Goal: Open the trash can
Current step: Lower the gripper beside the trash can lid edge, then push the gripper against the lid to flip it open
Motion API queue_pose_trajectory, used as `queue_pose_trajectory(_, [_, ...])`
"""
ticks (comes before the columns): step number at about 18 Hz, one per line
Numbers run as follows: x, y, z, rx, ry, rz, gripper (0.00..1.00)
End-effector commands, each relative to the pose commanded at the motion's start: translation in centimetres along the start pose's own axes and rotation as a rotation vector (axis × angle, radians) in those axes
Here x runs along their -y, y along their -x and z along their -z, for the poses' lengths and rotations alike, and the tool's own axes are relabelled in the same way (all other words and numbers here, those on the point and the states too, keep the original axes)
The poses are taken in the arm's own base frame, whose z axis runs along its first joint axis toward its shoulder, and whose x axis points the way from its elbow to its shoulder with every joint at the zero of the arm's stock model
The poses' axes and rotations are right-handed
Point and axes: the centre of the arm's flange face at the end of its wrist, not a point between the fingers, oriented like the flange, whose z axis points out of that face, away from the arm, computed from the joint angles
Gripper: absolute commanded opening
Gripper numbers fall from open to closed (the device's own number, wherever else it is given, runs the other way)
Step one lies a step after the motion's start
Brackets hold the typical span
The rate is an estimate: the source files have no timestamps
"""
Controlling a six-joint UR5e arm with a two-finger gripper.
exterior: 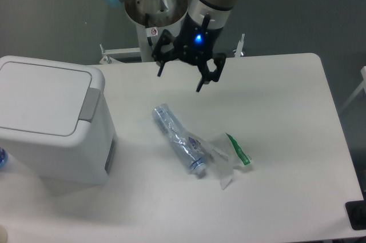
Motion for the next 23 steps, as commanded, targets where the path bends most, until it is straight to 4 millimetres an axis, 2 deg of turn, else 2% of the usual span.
queue_pose_trajectory(3, [2.2,-0.8,-1.2,-0.014,-0.001,0.058,1.0])
queue_pose_trajectory(4, [2.9,-1.6,-1.9,-0.024,0.006,0.069,1.0])
queue_pose_trajectory(7, [3.6,-2.7,-2.8,-0.032,0.008,0.108,1.0])
queue_pose_trajectory(8, [3.9,-3.7,-3.3,-0.039,0.014,0.122,1.0])
queue_pose_trajectory(11, [4.2,-5.4,-4.3,-0.053,0.031,0.169,1.0])
queue_pose_trajectory(14, [4.2,-6.3,-4.9,-0.061,0.041,0.162,1.0])
queue_pose_trajectory(19, [4.0,-6.7,-5.3,-0.064,0.048,0.15,1.0])
queue_pose_trajectory(23, [3.7,-6.9,-6.4,-0.067,0.06,0.144,1.0])
